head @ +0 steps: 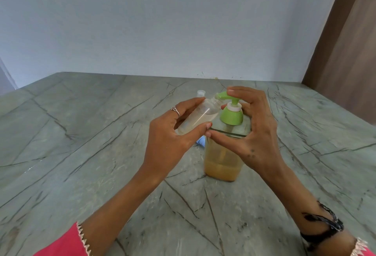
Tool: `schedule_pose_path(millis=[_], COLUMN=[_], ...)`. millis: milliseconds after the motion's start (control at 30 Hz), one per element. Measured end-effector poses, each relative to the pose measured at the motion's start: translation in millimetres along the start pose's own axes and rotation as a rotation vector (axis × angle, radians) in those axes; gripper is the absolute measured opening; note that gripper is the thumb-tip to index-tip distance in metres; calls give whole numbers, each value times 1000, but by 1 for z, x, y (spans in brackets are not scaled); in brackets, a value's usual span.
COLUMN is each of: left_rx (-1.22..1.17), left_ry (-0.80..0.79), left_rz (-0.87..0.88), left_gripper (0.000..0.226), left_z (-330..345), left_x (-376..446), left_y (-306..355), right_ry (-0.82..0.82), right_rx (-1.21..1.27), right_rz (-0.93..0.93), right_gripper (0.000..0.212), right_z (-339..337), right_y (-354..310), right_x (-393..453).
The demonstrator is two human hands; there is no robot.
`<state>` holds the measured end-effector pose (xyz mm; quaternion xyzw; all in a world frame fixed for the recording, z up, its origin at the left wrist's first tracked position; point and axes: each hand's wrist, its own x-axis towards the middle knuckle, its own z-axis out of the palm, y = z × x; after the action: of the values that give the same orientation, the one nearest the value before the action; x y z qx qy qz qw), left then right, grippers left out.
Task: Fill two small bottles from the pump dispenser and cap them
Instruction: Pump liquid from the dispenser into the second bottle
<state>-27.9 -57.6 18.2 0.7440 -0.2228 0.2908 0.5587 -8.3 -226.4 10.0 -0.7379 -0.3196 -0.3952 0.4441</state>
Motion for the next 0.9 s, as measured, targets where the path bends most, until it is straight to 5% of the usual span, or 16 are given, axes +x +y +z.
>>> schedule_pose_path(millis=[433, 633, 900], left_rx=[-45, -47, -37], left_ry=[-8, -4, 15], left_rz=[-19, -21, -8], left_gripper=[47, 45, 46], left_z=[0, 1, 0], left_x=[0, 0, 1], left_y=[2, 3, 6], right_ry=[-21, 26, 82], right_rx=[70, 150, 171], right_rz=[49, 88, 136], right_gripper=[74, 49, 42], right_z=[3, 3, 2], right_y=[3, 3, -3], right_x=[-4, -2, 4])
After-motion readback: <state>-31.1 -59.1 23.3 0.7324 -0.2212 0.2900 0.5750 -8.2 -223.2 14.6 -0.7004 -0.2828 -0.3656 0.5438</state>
